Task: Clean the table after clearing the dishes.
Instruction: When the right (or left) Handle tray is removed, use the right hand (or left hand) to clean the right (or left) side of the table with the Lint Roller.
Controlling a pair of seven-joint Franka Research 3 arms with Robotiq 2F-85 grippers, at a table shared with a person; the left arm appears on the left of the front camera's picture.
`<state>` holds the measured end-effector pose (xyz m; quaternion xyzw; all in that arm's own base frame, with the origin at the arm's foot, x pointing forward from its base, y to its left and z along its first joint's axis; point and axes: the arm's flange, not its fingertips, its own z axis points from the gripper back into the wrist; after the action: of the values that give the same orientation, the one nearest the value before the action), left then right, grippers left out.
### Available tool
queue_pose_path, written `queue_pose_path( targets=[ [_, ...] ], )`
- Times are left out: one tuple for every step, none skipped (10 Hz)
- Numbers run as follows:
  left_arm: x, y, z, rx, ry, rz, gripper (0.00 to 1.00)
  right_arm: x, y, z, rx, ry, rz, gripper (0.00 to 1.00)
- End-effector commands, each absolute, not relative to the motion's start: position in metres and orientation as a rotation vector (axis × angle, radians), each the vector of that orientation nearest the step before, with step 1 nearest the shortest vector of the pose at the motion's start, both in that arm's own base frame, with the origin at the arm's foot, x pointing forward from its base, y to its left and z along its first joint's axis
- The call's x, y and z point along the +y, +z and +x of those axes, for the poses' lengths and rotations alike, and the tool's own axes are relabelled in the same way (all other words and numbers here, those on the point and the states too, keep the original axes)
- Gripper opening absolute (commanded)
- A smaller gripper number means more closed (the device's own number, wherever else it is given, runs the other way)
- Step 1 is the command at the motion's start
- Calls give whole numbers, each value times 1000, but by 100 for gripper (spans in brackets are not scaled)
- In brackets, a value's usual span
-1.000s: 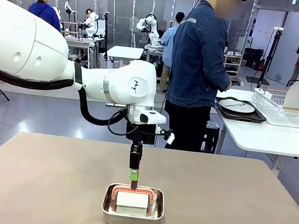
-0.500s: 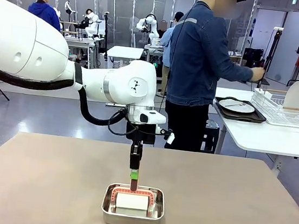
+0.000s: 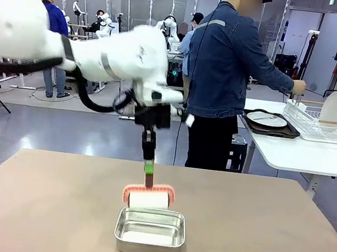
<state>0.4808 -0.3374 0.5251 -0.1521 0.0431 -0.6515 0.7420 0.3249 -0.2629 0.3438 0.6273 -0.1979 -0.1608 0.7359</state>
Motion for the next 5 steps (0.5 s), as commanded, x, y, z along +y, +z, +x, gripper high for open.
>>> queue_pose_path(
  targets=[
    [-268,534,439,-39,-1111,-348,0,-263,347,325,-446,-342,1386,100],
    [-236,534,428,-88,-983,-395,0,-263,347,325,-446,-342,1386,100],
    [-199,526,419,-143,-818,-464,0,-263,347,325,-446,-342,1386,100],
    [-172,512,414,-184,-686,-524,0,-263,347,325,-446,-342,1386,100],
    [-149,486,411,-183,-514,-621,0,-263,347,325,-446,-342,1386,100]
  ],
)
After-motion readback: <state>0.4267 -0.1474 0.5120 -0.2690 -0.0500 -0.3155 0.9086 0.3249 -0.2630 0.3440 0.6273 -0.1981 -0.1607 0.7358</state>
